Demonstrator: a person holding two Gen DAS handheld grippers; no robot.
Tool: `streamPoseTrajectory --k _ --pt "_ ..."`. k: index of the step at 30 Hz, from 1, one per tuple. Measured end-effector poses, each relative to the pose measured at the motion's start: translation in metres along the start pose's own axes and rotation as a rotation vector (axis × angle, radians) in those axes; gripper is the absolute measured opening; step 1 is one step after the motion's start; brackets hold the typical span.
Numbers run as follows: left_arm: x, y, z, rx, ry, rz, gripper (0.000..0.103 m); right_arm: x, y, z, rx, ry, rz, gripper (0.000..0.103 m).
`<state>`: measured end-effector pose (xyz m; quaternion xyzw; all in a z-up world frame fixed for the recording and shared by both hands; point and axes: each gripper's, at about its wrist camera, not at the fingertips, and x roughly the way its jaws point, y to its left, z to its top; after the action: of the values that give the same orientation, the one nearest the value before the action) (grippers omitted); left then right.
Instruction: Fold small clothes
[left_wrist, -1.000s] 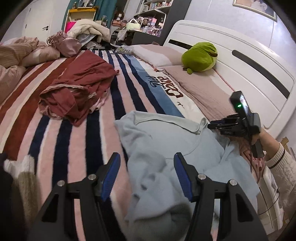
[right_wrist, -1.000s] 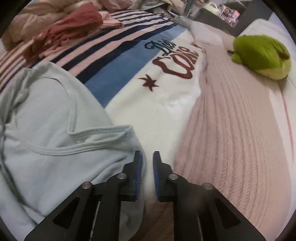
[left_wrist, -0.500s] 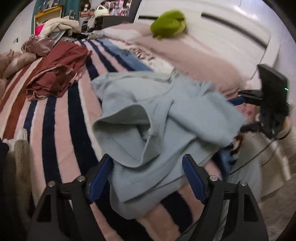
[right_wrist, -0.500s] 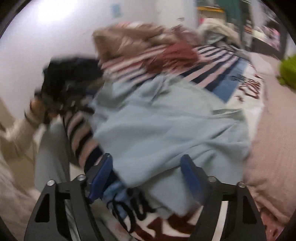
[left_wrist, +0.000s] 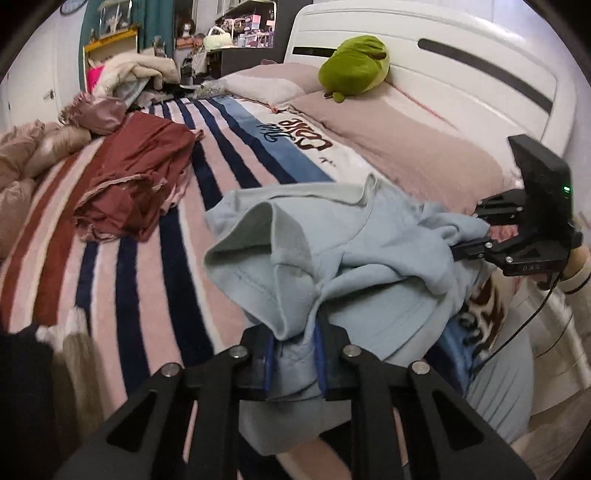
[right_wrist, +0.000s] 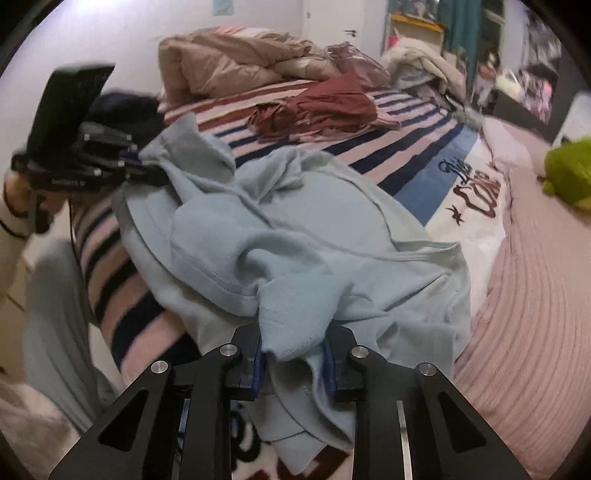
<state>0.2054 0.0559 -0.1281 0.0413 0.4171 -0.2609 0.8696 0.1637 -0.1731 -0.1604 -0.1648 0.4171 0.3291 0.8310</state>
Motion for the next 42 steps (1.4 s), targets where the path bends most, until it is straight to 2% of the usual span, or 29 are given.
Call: streamPoseTrajectory --k 1,3,5,9,11,14,15,17,19,20,21,23,24,25,26,27,28,30,31,32,33,34,35,37,40,41,42 --pt "0.001 0.003 0.004 -0.001 0.011 -0.042 0.016 0.000 -0.010 0.005 0.033 0.006 0.027 0.019" --pt "0.006 0.009 0.013 0.000 0.018 -0.061 0.016 0.001 -0.025 0.011 0.062 0.006 0.027 0.018" --pt "0.011 0.015 0.022 -0.002 0.019 -0.031 0.016 0.002 -0.039 0.015 0.082 0.018 -0.020 0.012" --pt "0.032 0.025 0.048 -0.039 0.002 -0.005 0.016 0.015 -0.061 0.029 0.133 0.044 -0.033 0.009" --pt "0.047 0.035 0.062 -0.064 -0.008 0.043 0.021 0.026 -0.076 0.040 0.161 0.054 -0.049 0.009" --pt "0.081 0.056 0.080 -0.113 -0.008 0.129 0.021 0.047 -0.103 0.054 0.187 0.065 -0.123 0.009" --pt "0.096 0.066 0.087 -0.150 -0.007 0.172 0.023 0.058 -0.119 0.060 0.221 0.074 -0.181 0.009" --pt "0.114 0.085 0.093 -0.226 -0.008 0.224 0.053 0.071 -0.143 0.064 0.261 0.080 -0.291 0.022" --pt "0.112 0.095 0.094 -0.256 -0.026 0.244 0.055 0.071 -0.157 0.063 0.280 0.084 -0.423 0.023" --pt "0.105 0.096 0.093 -0.257 -0.043 0.235 0.057 0.065 -0.159 0.061 0.287 0.067 -0.426 0.024" --pt "0.101 0.095 0.092 -0.253 -0.056 0.225 0.060 0.057 -0.160 0.059 0.298 0.044 -0.405 0.024" --pt "0.083 0.089 0.086 -0.238 -0.084 0.175 0.072 0.031 -0.154 0.050 0.349 -0.016 -0.256 0.031" --pt "0.076 0.085 0.082 -0.225 -0.080 0.135 0.074 0.025 -0.150 0.046 0.363 -0.026 -0.202 0.044" --pt "0.070 0.079 0.077 -0.204 -0.071 0.087 0.078 0.018 -0.140 0.039 0.375 -0.025 -0.112 0.060" --pt "0.065 0.072 0.070 -0.165 -0.053 0.028 0.084 0.018 -0.131 0.035 0.365 0.000 -0.062 0.065" --pt "0.066 0.066 0.068 -0.142 -0.040 0.004 0.085 0.021 -0.123 0.031 0.348 0.024 -0.036 0.066" --pt "0.067 0.059 0.062 -0.106 -0.018 -0.010 0.086 0.028 -0.110 0.024 0.321 0.074 -0.032 0.065" --pt "0.079 0.054 0.056 -0.085 0.031 0.033 0.086 0.044 -0.097 0.014 0.298 0.138 -0.115 0.062" --pt "0.087 0.056 0.054 -0.102 0.058 0.065 0.085 0.050 -0.098 0.011 0.304 0.151 -0.145 0.049" --pt "0.093 0.059 0.052 -0.125 0.067 0.085 0.073 0.053 -0.100 0.009 0.322 0.151 -0.156 0.038" --pt "0.098 0.062 0.051 -0.150 0.063 0.091 0.059 0.054 -0.105 0.007 0.363 0.127 -0.153 0.012" --pt "0.103 0.064 0.052 -0.164 0.067 0.067 0.036 0.052 -0.111 0.007 0.403 0.084 -0.122 0.004" --pt "0.104 0.064 0.052 -0.166 0.063 0.061 0.025 0.050 -0.113 0.008 0.403 0.067 -0.128 0.004" --pt "0.100 0.062 0.054 -0.150 0.040 0.082 0.014 0.044 -0.114 0.012 0.387 0.051 -0.176 0.002" --pt "0.091 0.064 0.056 -0.159 0.010 0.071 0.016 0.029 -0.124 0.009 0.444 0.052 -0.199 0.002" --pt "0.091 0.066 0.056 -0.167 0.006 0.075 0.028 0.028 -0.129 0.007 0.459 0.064 -0.201 0.005" --pt "0.092 0.070 0.055 -0.179 0.004 0.079 0.036 0.026 -0.133 0.001 0.481 0.082 -0.181 0.020"
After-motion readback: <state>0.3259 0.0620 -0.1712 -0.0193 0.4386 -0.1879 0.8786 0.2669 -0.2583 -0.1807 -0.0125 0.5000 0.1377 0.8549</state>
